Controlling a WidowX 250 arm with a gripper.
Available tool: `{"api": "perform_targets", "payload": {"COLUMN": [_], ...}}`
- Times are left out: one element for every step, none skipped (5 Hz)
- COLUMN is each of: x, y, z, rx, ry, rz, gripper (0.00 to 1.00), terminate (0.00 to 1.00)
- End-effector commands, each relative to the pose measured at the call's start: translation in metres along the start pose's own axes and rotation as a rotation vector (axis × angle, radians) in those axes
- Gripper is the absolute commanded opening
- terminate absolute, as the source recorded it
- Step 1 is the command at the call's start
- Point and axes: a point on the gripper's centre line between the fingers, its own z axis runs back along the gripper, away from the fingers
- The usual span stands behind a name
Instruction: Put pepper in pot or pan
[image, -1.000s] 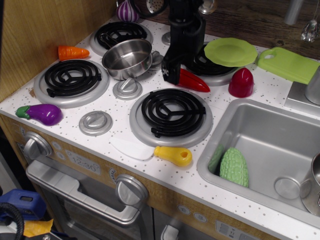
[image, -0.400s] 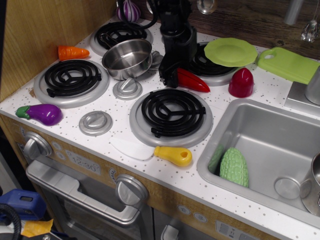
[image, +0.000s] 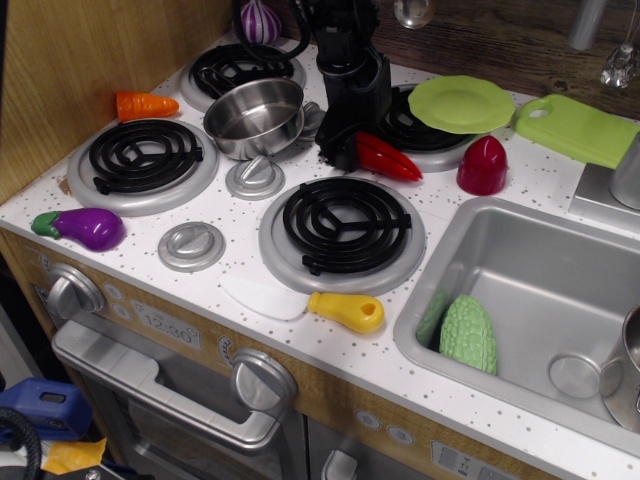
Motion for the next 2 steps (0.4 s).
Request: {"api": "perform_targets", "payload": {"x": [-0.011,-0.022], "y": [0.007,0.008], "z": [0.058,0.088], "rx": [-0.015,-0.062], "ry": [0.106,0.148], "rz": [-0.025,-0.054], "gripper": [0.00,0.00], "terminate": [0.00,0.00]}}
